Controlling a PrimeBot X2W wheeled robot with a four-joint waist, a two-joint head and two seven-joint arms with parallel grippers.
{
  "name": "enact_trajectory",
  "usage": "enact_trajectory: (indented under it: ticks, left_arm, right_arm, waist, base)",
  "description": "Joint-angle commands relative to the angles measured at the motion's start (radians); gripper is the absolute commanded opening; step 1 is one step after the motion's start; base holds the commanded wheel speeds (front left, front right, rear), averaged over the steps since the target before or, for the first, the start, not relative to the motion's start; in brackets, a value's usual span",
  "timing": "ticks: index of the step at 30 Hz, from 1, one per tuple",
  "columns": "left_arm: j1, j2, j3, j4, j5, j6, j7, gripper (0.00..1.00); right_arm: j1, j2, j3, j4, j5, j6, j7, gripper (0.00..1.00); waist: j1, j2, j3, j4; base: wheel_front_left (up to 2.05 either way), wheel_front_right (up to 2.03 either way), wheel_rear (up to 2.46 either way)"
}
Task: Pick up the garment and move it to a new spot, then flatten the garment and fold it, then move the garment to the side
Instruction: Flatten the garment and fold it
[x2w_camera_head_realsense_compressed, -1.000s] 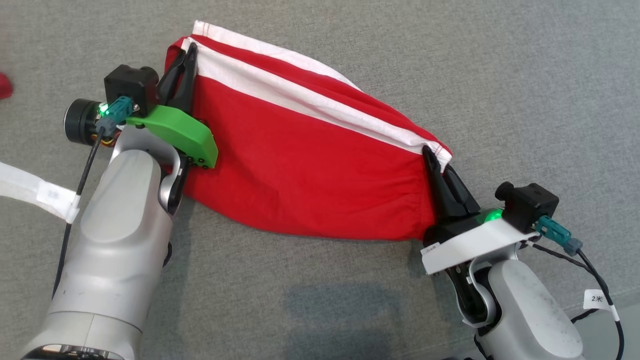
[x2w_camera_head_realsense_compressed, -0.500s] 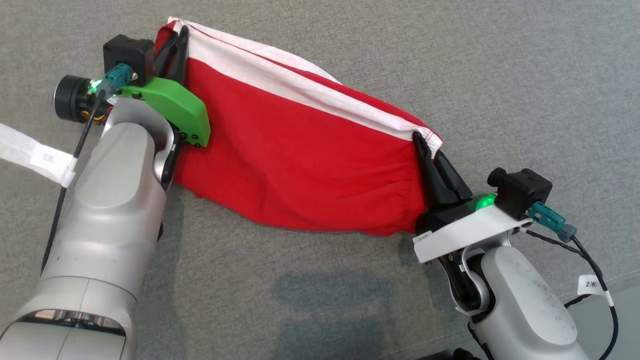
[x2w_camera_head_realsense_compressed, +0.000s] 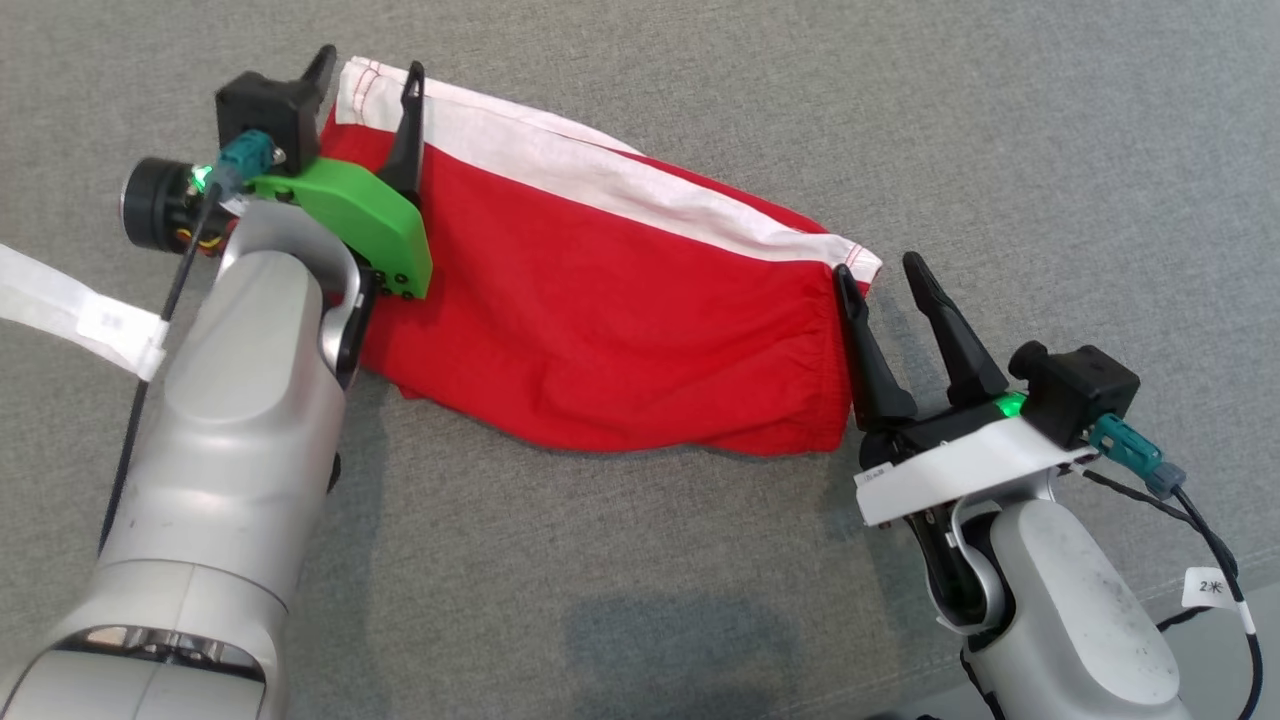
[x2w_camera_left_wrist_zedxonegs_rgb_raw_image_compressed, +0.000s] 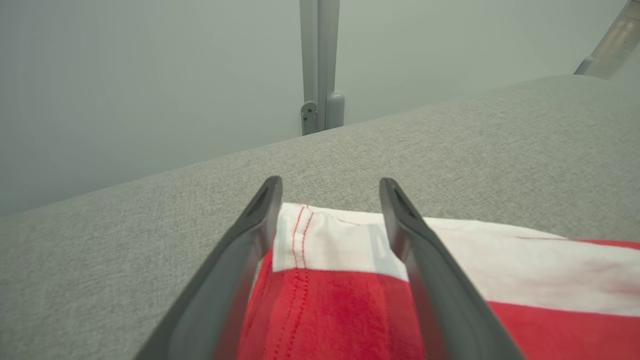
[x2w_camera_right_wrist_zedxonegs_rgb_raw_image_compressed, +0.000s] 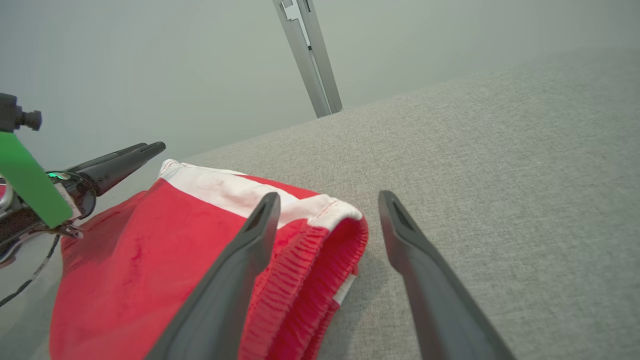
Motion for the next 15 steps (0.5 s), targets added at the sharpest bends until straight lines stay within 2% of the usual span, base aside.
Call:
enact_trajectory:
  ticks: [1, 8, 15]
  left_arm:
    - [0.027, -0.006, -0.008, -0.006, -0.011, -0.005, -0.001, 1.00]
    - [0.124, -0.011, -0.024, 0.006, -0.048, -0.006, 0.000, 1.00]
    - [0.163, 0.024, -0.021, 0.094, -0.087, -0.006, 0.057, 1.00]
  right_arm:
    - [0.023, -0.002, -0.016, -0.007, -0.015, 0.000, -0.003, 1.00]
    - [0.111, -0.002, -0.101, -0.043, -0.081, 0.000, -0.003, 1.00]
    - [0.180, -0.002, -0.164, -0.084, -0.113, 0.000, -0.003, 1.00]
  waist:
    - [0.0000, 0.0000, -0.027, 0.024]
    - [0.0000, 0.0000, -0.105, 0.068]
    - [0.0000, 0.0000, -0.163, 0.065]
  base:
    - [0.00, 0.00, 0.00]
    - [0.00, 0.00, 0.00]
    - [0.00, 0.00, 0.00]
